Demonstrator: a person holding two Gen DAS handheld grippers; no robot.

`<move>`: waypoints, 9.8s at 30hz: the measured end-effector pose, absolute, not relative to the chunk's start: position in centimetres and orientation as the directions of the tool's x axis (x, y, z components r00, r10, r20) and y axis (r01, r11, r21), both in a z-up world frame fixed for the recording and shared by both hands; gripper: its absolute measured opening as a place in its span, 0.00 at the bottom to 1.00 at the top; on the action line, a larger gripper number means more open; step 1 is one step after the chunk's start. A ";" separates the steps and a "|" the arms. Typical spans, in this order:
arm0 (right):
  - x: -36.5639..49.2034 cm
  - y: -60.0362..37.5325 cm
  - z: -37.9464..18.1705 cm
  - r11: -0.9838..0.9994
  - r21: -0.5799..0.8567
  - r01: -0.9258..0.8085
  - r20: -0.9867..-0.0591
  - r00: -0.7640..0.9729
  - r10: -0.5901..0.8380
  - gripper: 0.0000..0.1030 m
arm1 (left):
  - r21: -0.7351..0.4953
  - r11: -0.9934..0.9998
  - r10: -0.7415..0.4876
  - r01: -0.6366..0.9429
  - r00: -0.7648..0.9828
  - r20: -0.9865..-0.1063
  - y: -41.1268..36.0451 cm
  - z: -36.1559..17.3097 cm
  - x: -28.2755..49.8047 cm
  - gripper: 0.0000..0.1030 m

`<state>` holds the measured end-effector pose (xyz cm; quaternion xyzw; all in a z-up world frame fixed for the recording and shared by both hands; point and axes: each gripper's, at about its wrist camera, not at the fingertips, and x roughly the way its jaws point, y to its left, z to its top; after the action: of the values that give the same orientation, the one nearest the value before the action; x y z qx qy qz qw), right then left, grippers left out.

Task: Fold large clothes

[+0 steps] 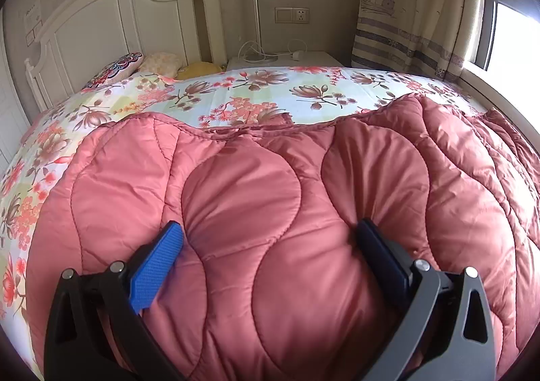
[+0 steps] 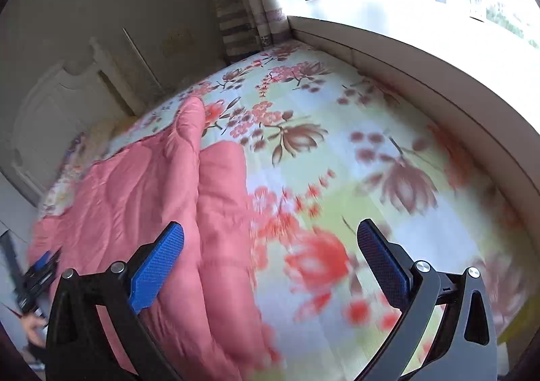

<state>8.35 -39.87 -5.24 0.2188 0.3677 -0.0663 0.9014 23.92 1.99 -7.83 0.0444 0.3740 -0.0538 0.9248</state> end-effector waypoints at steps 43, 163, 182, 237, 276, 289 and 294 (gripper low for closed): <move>6.7 -30.8 -5.6 0.713 0.700 -0.024 -0.286 0.906 0.312 0.34 | 0.118 0.982 0.008 0.150 0.586 -0.810 -5.7 -7.7 28.1 0.98; 15.3 -10.8 5.0 0.872 -0.174 -0.458 -0.425 0.834 0.353 0.65 | 0.057 0.998 0.014 0.028 0.780 -0.625 9.7 -3.8 20.2 0.98; 33.7 -8.0 -1.1 0.919 -0.124 -0.373 -0.770 0.620 0.147 0.63 | 0.000 0.999 -0.027 0.035 0.772 -0.635 10.7 -4.1 20.4 0.98; 8.1 -2.9 -1.8 0.850 -0.268 -0.454 -0.582 0.779 0.233 0.72 | -0.064 0.997 -0.070 0.036 0.738 -0.671 11.3 -4.6 20.7 0.98; 15.9 -14.3 -5.5 0.736 0.597 -0.320 -0.619 0.399 0.676 0.96 | -0.592 0.804 -0.482 0.057 0.646 -0.592 19.5 -10.4 12.1 0.98; 14.1 -14.7 -4.7 0.734 0.523 -0.434 -0.503 0.538 0.676 0.65 | -0.749 0.614 -0.722 0.247 0.558 -0.409 15.4 -9.3 15.6 0.48; 13.4 -17.6 -0.8 0.785 0.425 -0.450 -0.404 0.682 0.610 0.63 | -0.699 0.634 -0.727 0.332 0.564 -0.391 9.7 -4.8 20.3 0.48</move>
<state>13.42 -17.62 -0.78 0.1472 0.2706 0.2928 0.9052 20.31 9.65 -4.76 -0.2881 0.3429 -0.3166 0.8362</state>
